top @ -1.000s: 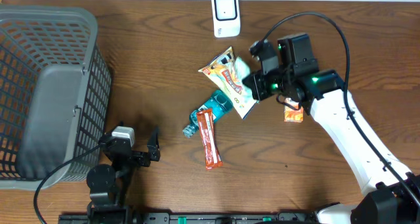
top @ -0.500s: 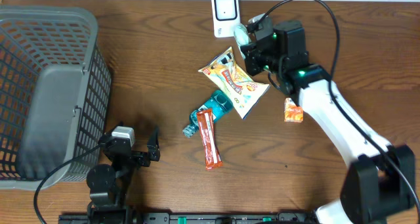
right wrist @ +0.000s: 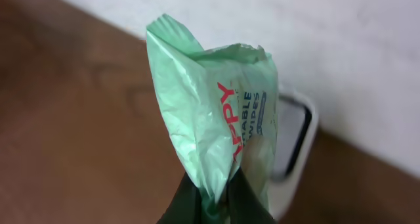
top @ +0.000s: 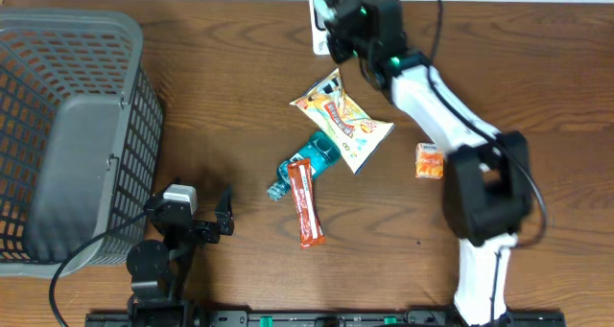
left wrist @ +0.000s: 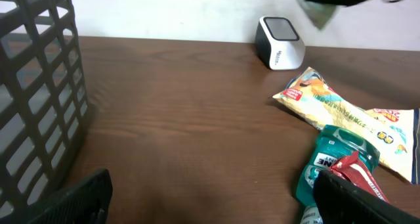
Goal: Scan the item barcode
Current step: 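Raise the green wipes pack up to the scanner with the right gripper, then carry the wipes pack off the table to the right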
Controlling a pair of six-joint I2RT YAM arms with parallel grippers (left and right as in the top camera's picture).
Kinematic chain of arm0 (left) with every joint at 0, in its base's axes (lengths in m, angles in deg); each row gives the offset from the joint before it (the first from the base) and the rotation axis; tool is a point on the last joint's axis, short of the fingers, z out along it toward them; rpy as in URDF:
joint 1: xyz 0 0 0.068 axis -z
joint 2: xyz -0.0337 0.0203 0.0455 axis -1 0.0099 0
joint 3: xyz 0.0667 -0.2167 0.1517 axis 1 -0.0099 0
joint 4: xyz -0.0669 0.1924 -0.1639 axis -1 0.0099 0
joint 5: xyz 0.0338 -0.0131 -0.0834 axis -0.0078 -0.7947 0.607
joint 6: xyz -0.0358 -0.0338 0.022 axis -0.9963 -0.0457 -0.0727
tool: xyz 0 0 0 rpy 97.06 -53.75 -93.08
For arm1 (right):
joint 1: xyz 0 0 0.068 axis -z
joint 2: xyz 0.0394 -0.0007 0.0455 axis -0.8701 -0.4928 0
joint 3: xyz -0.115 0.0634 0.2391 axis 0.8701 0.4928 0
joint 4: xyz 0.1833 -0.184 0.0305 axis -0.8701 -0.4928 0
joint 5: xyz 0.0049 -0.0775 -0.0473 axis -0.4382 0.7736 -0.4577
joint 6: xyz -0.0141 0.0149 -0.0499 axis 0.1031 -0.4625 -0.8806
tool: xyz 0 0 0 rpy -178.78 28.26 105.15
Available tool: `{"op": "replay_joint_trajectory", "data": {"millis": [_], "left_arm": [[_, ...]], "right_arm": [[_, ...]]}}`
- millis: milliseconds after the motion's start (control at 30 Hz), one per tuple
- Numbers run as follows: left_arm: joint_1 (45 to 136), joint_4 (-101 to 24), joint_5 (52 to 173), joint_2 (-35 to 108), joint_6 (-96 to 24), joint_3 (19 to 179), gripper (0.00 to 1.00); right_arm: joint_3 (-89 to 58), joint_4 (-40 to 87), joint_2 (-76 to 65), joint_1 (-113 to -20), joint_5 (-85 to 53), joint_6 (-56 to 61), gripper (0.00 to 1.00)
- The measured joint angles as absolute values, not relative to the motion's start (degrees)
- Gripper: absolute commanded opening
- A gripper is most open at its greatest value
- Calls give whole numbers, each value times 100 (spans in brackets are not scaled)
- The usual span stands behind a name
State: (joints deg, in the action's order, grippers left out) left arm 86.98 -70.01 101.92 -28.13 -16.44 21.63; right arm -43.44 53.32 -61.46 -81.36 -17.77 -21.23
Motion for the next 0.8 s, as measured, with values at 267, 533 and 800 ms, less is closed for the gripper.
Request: {"op": "replay_joint_trajectory", "data": {"millis": [267,533,800], "left_arm": [[8698,-7001,10195,-2813,-1644,2163,98],[8698,-7001,10195,-2813,-1644,2163,98],[8698,-7001,10195,-2813,-1644,2163,98]], "right_arm": [[-5944,5463,-7595,-8324,-553,-2781,1],[-6064,5714,-7954,-8632,369,-3585,1],[-6182,6007,-7958,-8689,1427,-3441,1]]}}
